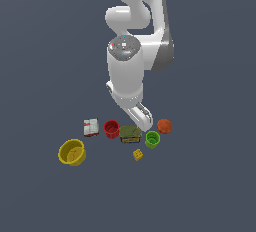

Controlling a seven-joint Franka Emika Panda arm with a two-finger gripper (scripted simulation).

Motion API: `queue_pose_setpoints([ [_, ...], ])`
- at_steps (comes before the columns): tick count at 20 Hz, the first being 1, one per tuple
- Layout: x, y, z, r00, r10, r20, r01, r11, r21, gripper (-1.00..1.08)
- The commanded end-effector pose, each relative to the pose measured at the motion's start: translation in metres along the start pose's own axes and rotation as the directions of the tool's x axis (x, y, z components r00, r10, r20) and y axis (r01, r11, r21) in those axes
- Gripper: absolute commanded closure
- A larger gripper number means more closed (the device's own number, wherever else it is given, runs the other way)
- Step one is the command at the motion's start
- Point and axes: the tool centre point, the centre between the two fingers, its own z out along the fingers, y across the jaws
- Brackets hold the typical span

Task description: Pick up a designated object from a clutter of objects.

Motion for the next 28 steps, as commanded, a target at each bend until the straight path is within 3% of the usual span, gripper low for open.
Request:
queue_pose_setpoints([
  [1,0.001,-0.002,0.009,0.997,0.071,-0.004,-0.071,0.997,0.001,-0.92],
  [8,0.005,-0.008,0.032,0.965,0.263,-0.020,-0.262,0.965,0.007,-0.92],
  [16,0.009,-0.012,0.056,0.890,0.454,-0.043,-0.453,0.891,0.022,-0.92],
  [22,0.012,-0.013,0.067,0.840,0.540,-0.055,-0.539,0.841,0.033,-0.92],
  [28,0.013,-0.014,0.073,0.811,0.582,-0.061,-0.580,0.813,0.040,-0.92],
])
